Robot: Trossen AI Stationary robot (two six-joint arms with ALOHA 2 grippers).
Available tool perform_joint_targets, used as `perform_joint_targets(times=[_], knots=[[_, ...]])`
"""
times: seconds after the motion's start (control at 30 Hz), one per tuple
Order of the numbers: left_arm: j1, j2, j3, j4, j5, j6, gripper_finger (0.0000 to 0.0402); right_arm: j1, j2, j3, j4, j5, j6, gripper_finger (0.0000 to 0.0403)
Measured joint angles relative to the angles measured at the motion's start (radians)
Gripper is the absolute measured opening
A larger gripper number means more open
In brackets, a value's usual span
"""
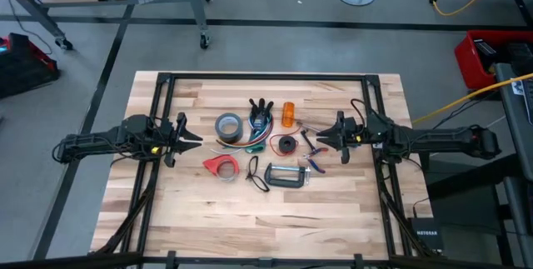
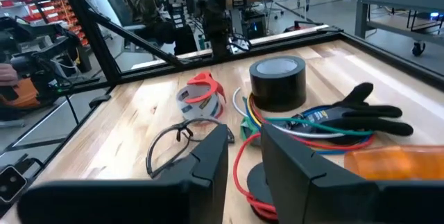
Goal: Coil cords
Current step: Return to Home Position
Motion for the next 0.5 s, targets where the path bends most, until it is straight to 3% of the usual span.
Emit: perform_joint_targets(times=[0.5], knots=[[0.0,0.0,0.0,-0.02,0.0,0.062,0.0072,-0.001,-0.044,-0.037,-0.075,0.0,0.002,0.009]])
